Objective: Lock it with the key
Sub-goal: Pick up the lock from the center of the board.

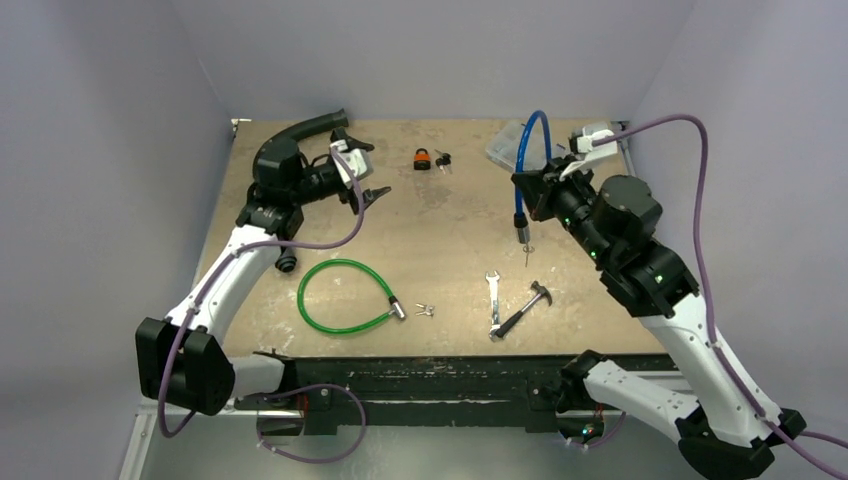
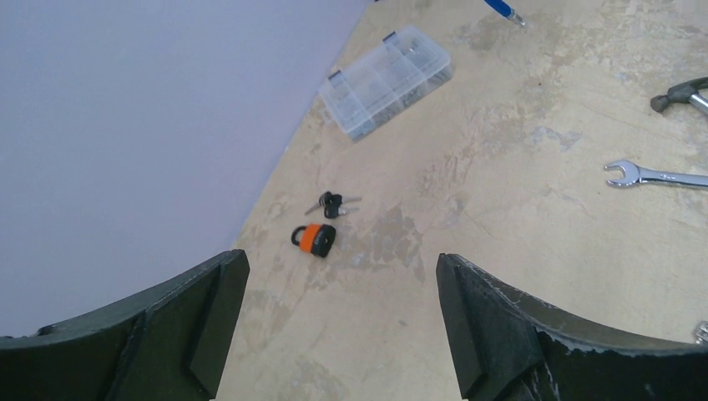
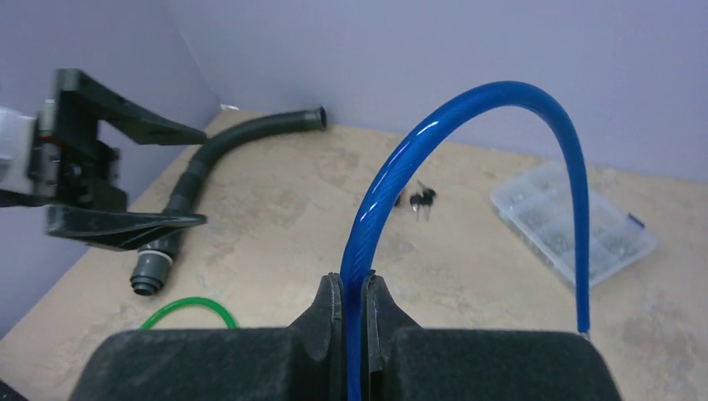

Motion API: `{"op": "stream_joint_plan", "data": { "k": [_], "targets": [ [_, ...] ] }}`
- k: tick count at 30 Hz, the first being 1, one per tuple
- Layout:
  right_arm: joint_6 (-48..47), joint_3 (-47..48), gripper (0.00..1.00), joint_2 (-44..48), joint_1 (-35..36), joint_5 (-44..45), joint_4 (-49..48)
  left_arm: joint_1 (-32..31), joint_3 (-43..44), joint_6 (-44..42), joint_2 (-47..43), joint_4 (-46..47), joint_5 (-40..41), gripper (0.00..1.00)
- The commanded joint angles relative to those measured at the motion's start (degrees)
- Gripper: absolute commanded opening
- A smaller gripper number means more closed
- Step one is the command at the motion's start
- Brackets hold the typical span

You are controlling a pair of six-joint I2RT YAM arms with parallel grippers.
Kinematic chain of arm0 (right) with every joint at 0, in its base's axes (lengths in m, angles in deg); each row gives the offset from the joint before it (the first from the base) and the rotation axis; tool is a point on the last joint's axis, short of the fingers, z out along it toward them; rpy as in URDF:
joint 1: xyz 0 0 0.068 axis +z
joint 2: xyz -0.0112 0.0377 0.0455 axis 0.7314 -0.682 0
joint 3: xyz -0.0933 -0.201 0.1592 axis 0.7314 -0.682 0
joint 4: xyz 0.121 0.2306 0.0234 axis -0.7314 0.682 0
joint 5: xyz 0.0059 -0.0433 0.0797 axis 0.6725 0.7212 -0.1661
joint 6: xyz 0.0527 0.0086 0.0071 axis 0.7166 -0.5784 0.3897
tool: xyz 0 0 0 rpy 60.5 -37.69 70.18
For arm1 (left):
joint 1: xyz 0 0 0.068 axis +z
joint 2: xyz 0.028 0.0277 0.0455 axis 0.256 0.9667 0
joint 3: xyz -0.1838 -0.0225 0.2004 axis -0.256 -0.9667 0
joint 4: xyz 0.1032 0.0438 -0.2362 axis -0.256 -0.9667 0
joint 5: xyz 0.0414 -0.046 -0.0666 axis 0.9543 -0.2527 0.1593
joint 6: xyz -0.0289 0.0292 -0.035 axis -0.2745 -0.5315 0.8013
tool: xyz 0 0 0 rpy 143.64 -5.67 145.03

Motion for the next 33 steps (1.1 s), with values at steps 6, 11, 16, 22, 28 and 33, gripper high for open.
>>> {"op": "stream_joint_plan", "data": {
  "k": [6,11,16,22,28,33],
  "targets": [
    [-7.8,10.9,0.0,1.5,0.1,-16.7,-5.2,-1.7,11.1,-3.9,3.2,1.2,-3.5,0.88],
    [-8.4,11.9,0.0,0.1,0.0,-34.3,-6.0,-2.5,14.9,-7.0,4.4,1.2,-5.3,0.89],
    [-9.0,11.0,0.0,-2.1,0.0,-45.6,-8.9,-5.0,18.2,-13.4,4.5,0.5,-5.0,0.9],
    [-9.9,11.2,0.0,-5.8,0.1,-54.8,-9.3,-7.7,22.2,-20.1,3.4,-0.5,-5.1,0.92],
    [-9.6,10.4,0.0,-7.8,0.1,-59.1,-11.3,-10.0,23.3,-22.0,2.3,-2.5,-6.5,0.92],
    [-8.9,10.1,0.0,-9.2,0.1,-60.8,-12.6,-14.0,24.8,-21.7,2.0,-8.9,-8.2,0.63]
  ]
}}
